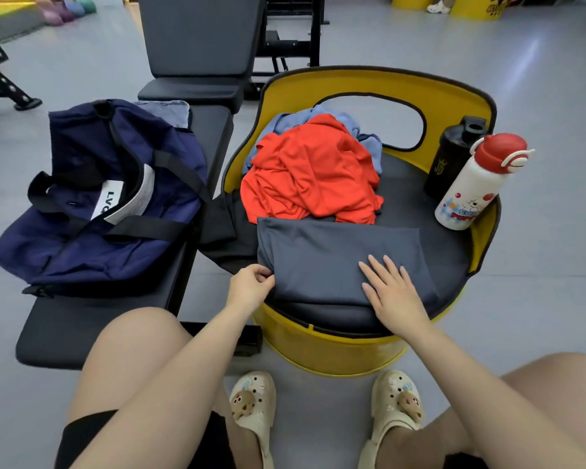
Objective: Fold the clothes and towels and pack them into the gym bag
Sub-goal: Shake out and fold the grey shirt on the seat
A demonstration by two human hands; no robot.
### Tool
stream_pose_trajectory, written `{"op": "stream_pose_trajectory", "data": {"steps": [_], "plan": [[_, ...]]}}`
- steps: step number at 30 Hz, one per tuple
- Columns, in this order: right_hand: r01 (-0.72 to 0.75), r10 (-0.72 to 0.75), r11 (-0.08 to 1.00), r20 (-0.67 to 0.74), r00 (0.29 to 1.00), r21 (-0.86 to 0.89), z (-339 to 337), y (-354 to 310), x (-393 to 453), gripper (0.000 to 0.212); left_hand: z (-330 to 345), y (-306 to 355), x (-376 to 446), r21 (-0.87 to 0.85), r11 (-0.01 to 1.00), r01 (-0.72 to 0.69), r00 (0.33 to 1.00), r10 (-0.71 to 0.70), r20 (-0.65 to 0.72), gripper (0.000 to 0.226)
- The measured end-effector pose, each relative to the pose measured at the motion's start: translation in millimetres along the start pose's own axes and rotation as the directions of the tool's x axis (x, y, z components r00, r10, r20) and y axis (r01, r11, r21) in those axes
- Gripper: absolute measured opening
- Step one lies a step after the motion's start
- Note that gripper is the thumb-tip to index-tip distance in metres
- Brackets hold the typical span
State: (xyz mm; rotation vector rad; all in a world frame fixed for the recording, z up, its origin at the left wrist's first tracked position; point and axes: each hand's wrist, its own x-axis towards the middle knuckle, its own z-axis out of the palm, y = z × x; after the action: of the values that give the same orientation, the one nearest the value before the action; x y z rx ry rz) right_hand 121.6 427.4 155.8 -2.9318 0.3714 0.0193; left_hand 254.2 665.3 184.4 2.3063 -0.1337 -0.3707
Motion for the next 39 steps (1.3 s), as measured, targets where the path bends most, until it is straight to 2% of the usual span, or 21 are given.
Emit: {"op": "stream_pose_trajectory", "data": {"steps": [4, 10, 15, 19, 22, 24, 26, 28, 31, 34, 37, 39], "plan": [[-0.051, 0.054, 0.998, 0.065, 0.996, -0.045, -0.2, -3.7, -0.2, 0.085, 8.9, -2.2, 1.0, -0.072, 0.997, 0.035, 0.999, -0.034, 0.009, 0.007], [-0.069, 0.074, 0.996, 0.08, 0.994, -0.063, 1.6, -2.7, 2.2, 0.085, 4.5, -13.4, 5.1, -0.068, 0.993, 0.101, 0.995, -0.099, 0.029, 0.025], [-0.061, 0.069, 0.995, 0.104, 0.992, -0.073, -0.3, 0.6, 2.5, 0.066, -12.7, -27.1, 9.5, -0.059, 0.984, 0.17, 0.985, -0.169, 0.03, 0.023], [-0.06, 0.066, 0.996, 0.092, 0.994, -0.066, 0.1, 0.5, 3.1, 0.086, -19.3, -34.7, 9.7, -0.048, 0.977, 0.208, 0.977, -0.206, 0.049, 0.026], [-0.058, 0.064, 0.996, 0.089, 0.994, -0.068, 0.7, -0.4, 2.8, 0.086, -15.4, -33.4, 6.0, -0.049, 0.981, 0.187, 0.982, -0.186, 0.029, 0.018], [-0.061, 0.066, 0.996, 0.085, 0.994, -0.062, 1.0, -1.1, 3.3, 0.084, -14.8, -26.7, 2.6, -0.06, 0.994, 0.092, 0.991, -0.097, -0.09, 0.013], [-0.068, 0.074, 0.995, 0.085, 0.994, -0.069, 1.0, -1.6, 3.5, 0.07, -13.7, -16.8, -2.2, -0.083, 0.996, -0.035, 0.984, 0.02, -0.174, 0.014], [-0.076, 0.084, 0.994, 0.095, 0.992, -0.079, 0.1, -2.3, 3.1, 0.056, -9.4, -8.2, -7.6, -0.125, 0.99, -0.065, 0.992, 0.051, -0.112, 0.018], [-0.074, 0.08, 0.995, 0.083, 0.993, -0.071, -0.2, -2.2, 2.5, 0.06, 1.5, -8.3, -3.2, -0.203, 0.979, 0.014, 1.0, -0.015, -0.001, 0.02], [-0.072, 0.076, 0.995, 0.067, 0.995, -0.061, 1.3, -2.6, 3.0, 0.083, 5.4, -5.8, 0.6, -0.368, 0.924, 0.102, 0.994, -0.084, 0.066, 0.013], [-0.079, 0.083, 0.995, 0.067, 0.994, -0.054, 0.8, -2.5, 3.4, 0.086, 2.4, -0.7, 2.0, -0.596, 0.758, 0.264, 0.964, -0.234, 0.129, 0.018], [-0.078, 0.083, 0.995, 0.07, 0.994, -0.064, 0.7, -2.4, 3.7, 0.086, -1.4, -3.3, 3.6, -0.644, 0.683, 0.344, 0.932, -0.331, 0.147, 0.017]]}}
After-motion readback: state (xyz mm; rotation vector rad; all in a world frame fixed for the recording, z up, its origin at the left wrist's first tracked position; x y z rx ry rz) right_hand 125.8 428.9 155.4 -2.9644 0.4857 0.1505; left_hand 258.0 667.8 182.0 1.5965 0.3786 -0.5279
